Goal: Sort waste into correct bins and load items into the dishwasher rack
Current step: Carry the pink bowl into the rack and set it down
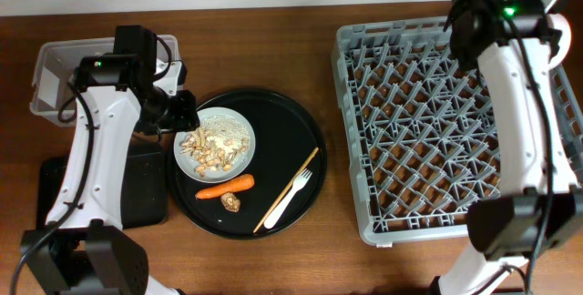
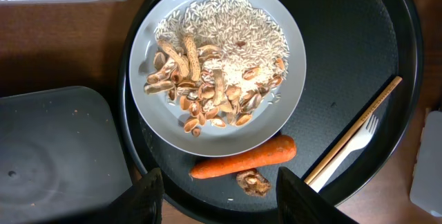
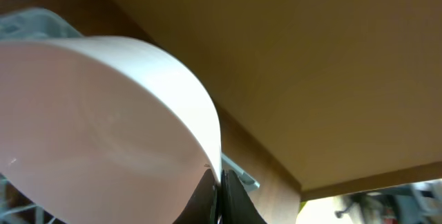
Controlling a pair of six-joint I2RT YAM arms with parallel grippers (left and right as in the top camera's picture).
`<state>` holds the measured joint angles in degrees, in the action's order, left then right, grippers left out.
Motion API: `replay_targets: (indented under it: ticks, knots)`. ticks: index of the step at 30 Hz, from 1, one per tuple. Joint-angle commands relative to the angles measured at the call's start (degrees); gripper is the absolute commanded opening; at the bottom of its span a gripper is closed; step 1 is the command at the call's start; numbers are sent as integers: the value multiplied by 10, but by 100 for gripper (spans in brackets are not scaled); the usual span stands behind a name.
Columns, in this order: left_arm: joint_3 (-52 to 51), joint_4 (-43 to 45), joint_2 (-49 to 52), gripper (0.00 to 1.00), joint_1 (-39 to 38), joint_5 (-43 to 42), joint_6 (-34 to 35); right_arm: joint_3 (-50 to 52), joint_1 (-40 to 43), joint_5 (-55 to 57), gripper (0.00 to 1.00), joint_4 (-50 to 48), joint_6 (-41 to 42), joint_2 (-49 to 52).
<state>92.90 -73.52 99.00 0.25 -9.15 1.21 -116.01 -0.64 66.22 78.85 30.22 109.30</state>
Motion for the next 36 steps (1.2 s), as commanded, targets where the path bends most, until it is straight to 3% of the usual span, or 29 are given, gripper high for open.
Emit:
replay_targets:
  ticks: [1, 9, 16, 21, 29, 33, 35, 36]
  knots:
    - [3, -2, 1, 52, 2, 0, 6, 26, 4, 59, 4, -19, 16, 49]
    - [3, -7, 1, 52, 2, 0, 6, 26, -13, 46, 4, -27, 19, 168]
    - [3, -7, 1, 52, 2, 0, 10, 26, -44, 16, 4, -28, 29, 188]
    - [3, -7, 1, 52, 2, 0, 10, 26, -63, -70, 9, -17, 29, 188]
    - [3, -5, 1, 51, 2, 0, 10, 26, -85, -168, 25, 20, 29, 187]
    - [3, -5, 1, 52, 2, 0, 10, 25, -99, -167, 41, 36, 31, 173]
    - [3, -5, 1, 51, 2, 0, 10, 25, -102, -177, 59, 39, 45, 146]
    - [3, -5, 1, 52, 2, 0, 10, 24, -102, -190, 63, 39, 46, 125]
